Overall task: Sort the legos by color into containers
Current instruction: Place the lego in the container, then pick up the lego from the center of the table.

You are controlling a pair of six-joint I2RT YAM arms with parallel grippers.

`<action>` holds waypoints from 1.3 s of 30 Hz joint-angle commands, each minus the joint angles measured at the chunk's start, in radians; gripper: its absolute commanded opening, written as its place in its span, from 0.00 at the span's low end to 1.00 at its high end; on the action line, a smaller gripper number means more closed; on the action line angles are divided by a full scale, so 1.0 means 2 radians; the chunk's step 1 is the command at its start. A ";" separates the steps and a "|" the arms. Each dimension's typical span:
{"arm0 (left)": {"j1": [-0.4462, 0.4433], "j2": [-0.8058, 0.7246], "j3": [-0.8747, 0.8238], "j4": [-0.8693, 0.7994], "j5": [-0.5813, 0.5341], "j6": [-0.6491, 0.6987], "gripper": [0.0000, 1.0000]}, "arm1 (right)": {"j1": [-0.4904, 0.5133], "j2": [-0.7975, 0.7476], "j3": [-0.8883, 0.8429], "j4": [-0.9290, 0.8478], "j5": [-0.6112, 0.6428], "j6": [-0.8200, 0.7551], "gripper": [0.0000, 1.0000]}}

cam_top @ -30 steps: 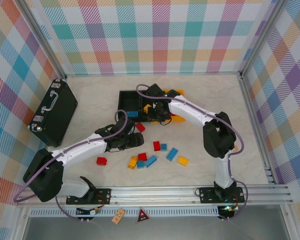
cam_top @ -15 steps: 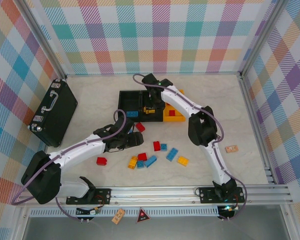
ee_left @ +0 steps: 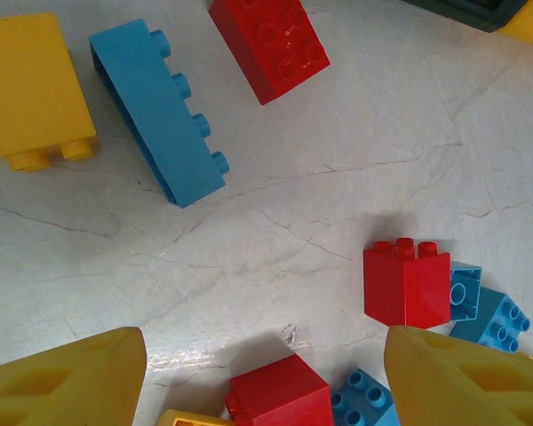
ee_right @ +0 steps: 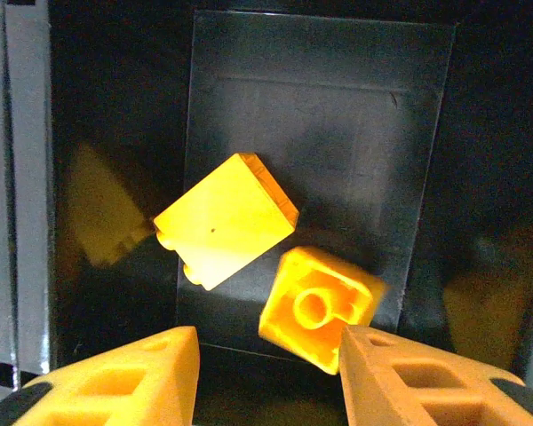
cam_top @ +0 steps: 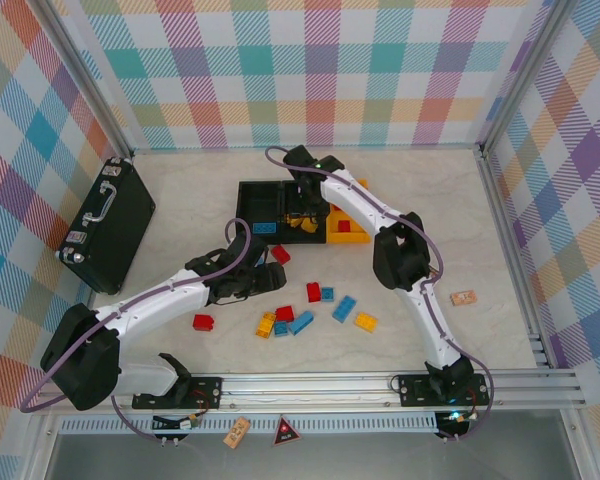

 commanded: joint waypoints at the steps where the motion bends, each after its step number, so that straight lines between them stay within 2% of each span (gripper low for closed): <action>1: -0.007 -0.002 0.008 -0.009 -0.011 -0.006 0.71 | 0.002 -0.039 0.000 -0.011 -0.002 -0.004 0.45; 13: -0.007 0.019 0.020 -0.027 -0.042 -0.025 0.70 | 0.002 -0.207 -0.220 0.081 -0.039 0.003 0.45; 24: -0.007 0.114 0.095 -0.052 -0.081 -0.041 0.66 | 0.001 -0.347 -0.444 0.136 -0.055 0.037 0.45; 30: -0.007 0.168 0.135 -0.075 -0.102 -0.051 0.62 | 0.001 -0.386 -0.506 0.143 -0.051 0.058 0.45; 39: -0.007 0.215 0.152 -0.080 -0.126 -0.069 0.55 | 0.001 -0.408 -0.529 0.146 -0.051 0.075 0.44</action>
